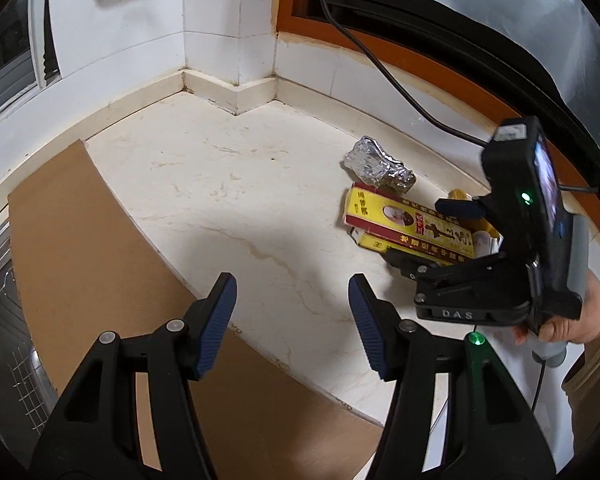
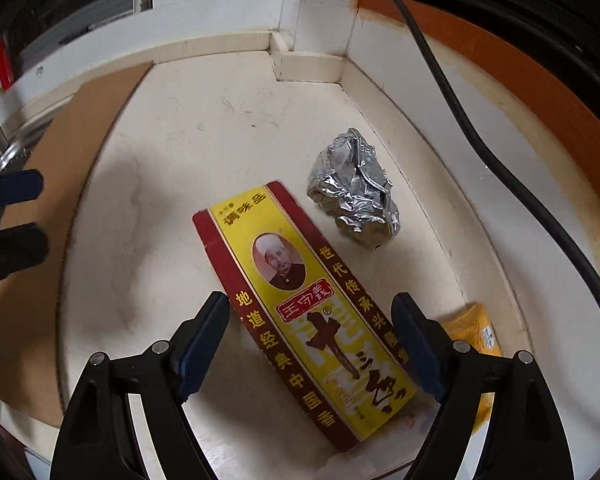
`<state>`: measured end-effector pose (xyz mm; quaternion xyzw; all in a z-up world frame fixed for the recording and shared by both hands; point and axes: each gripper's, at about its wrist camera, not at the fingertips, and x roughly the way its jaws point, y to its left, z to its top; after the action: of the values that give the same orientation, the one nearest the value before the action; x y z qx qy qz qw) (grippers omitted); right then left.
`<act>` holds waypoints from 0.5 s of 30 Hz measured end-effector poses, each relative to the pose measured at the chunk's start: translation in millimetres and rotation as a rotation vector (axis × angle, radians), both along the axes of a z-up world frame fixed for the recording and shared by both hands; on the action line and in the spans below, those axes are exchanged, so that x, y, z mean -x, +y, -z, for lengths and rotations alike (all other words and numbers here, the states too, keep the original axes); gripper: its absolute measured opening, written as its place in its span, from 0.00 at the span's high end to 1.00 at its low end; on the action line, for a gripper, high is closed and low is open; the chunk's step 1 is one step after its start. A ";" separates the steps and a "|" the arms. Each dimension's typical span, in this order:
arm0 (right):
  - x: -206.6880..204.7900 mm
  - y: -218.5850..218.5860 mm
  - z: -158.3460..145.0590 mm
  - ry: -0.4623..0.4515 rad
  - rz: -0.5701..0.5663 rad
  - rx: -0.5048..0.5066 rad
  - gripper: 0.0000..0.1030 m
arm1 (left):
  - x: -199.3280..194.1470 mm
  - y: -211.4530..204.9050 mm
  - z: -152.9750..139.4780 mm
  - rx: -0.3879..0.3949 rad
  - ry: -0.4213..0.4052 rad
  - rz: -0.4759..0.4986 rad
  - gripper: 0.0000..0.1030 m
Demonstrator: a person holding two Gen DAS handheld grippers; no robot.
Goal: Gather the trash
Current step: 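Grasp the white bottle with the left tool while the right tool grasps the yellow-red spice box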
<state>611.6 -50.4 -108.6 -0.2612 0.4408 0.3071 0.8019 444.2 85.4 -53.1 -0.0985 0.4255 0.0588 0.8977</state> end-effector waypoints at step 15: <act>14.8 -22.2 -30.2 -0.006 0.089 -0.204 0.41 | 1.7 -23.2 4.1 0.011 -0.014 0.065 0.47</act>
<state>596.8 -72.5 -78.4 -0.1592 0.4161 0.3136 0.8385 442.5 62.1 -57.2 -0.0899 0.4226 0.0266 0.9014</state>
